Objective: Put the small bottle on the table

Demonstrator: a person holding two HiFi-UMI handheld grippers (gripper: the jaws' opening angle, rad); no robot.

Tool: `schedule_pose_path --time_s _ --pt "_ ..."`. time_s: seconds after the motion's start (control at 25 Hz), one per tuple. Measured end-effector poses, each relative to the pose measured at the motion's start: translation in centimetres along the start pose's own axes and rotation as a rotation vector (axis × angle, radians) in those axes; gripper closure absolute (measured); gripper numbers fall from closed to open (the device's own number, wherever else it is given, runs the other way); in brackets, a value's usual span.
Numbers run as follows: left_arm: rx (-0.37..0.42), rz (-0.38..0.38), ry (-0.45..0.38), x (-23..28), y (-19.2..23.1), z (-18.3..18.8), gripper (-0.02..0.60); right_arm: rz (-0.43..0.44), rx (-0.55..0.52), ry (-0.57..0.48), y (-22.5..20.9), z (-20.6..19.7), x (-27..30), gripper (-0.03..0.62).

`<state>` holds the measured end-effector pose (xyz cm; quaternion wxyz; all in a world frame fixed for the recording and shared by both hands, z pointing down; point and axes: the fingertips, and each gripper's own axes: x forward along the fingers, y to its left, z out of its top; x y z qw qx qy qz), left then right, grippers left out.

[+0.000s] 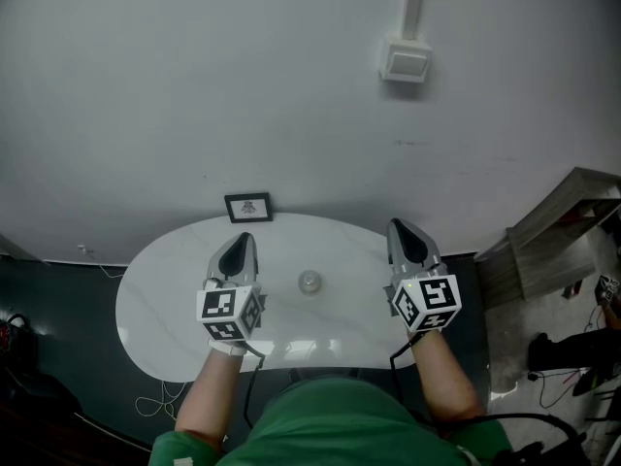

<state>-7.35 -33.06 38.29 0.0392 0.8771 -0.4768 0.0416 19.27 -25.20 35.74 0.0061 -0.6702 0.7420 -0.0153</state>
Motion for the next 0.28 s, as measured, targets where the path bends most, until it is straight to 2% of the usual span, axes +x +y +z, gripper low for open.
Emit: schedule_pose_path --time_s 0.28 --pt "-0.01 0.009 -0.002 0.32 -0.4 -0.27 0.565 0.004 0.001 -0.002 -0.61 -0.02 -0.05 0.591"
